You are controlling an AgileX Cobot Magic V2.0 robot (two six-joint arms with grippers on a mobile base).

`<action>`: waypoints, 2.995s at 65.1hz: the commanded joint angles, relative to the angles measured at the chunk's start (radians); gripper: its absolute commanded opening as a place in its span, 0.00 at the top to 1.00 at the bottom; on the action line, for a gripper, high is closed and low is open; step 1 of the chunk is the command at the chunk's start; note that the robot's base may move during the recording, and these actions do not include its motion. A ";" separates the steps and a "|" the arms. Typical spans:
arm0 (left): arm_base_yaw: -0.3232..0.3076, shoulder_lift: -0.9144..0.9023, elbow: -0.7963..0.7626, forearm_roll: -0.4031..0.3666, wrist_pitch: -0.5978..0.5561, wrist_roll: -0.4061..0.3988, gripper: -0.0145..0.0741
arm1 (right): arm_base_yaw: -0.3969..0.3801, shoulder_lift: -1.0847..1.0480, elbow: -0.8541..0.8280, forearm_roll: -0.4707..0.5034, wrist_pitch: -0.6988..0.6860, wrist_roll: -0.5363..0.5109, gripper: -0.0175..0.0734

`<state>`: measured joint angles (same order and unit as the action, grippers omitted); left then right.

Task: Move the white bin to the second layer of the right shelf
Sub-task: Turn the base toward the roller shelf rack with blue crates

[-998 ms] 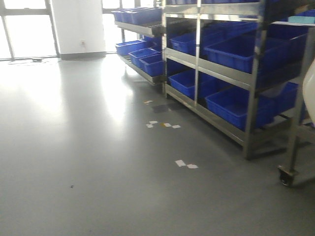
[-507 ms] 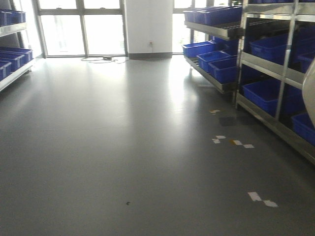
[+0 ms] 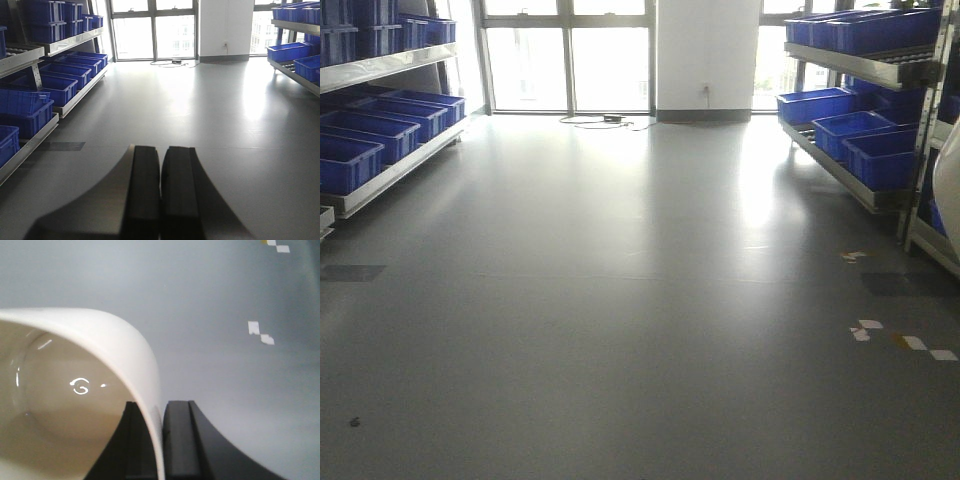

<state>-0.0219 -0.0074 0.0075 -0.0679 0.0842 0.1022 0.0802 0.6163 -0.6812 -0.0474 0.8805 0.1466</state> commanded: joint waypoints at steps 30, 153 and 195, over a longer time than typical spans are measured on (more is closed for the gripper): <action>0.003 -0.016 0.037 -0.006 -0.084 -0.003 0.74 | 0.000 -0.002 -0.029 -0.004 -0.083 -0.006 0.75; 0.003 -0.016 0.037 -0.006 -0.084 -0.003 0.74 | 0.000 -0.002 -0.029 -0.004 -0.083 -0.006 0.75; 0.003 -0.016 0.037 -0.006 -0.084 -0.003 0.74 | 0.000 -0.002 -0.029 -0.004 -0.083 -0.006 0.75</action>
<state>-0.0212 -0.0074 0.0075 -0.0679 0.0842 0.1022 0.0802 0.6163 -0.6812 -0.0474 0.8805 0.1466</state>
